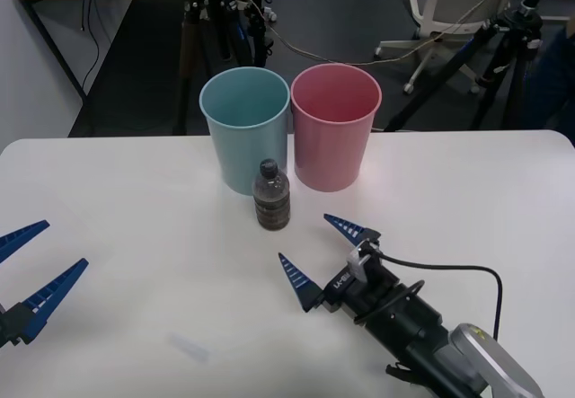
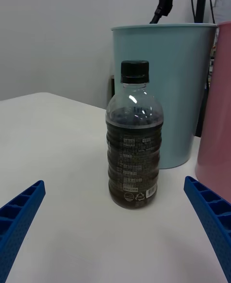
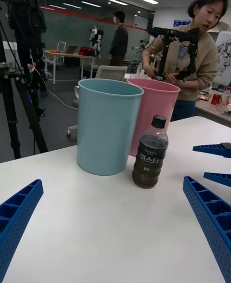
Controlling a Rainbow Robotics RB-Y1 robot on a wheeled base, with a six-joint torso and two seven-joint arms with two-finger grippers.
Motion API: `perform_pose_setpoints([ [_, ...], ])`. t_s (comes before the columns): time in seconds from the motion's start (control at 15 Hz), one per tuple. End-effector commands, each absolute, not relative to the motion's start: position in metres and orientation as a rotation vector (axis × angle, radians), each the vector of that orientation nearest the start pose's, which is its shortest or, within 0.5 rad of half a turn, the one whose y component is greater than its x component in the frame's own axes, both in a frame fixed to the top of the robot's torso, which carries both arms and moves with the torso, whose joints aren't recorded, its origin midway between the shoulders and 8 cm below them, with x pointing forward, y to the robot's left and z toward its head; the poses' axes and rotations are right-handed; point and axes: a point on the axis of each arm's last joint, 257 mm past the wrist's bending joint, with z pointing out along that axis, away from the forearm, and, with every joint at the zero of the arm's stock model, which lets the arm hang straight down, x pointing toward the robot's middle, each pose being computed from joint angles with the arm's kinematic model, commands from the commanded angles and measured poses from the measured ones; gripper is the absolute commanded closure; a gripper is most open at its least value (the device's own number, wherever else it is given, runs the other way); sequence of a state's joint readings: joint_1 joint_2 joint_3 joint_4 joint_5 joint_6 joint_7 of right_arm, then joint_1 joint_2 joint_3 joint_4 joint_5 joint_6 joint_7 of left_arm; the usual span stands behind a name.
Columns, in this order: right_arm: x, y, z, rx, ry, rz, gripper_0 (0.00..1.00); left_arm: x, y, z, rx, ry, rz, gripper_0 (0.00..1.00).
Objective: Grasp the object on the table and drop it into the matching bin: aluminum can to the light blue bin, PET bottle to the pink bin.
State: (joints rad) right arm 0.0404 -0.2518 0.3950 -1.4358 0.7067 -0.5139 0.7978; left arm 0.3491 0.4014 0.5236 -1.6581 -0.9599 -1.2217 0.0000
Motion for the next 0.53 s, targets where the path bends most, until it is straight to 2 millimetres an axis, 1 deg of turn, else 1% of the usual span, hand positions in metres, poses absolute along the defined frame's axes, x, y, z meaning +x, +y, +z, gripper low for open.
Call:
perform_pose_setpoints([
  [0.07,0.435,-0.015,-0.270,-0.651,1.394,0.506,0.00,0.342,0.330,-0.169,0.465,1.441,-0.567,0.00],
  [0.2,0.439,-0.008,-0.274,-0.651,1.403,0.505,0.00,0.342,0.330,-0.169,0.465,1.441,-0.567,0.00],
  [0.33,0.448,-0.003,-0.279,-0.656,1.403,0.505,0.00,0.342,0.330,-0.169,0.465,1.441,-0.567,0.00],
  [0.53,0.457,0.001,-0.281,-0.661,1.401,0.495,0.00,0.342,0.330,-0.169,0.465,1.441,-0.567,0.00],
])
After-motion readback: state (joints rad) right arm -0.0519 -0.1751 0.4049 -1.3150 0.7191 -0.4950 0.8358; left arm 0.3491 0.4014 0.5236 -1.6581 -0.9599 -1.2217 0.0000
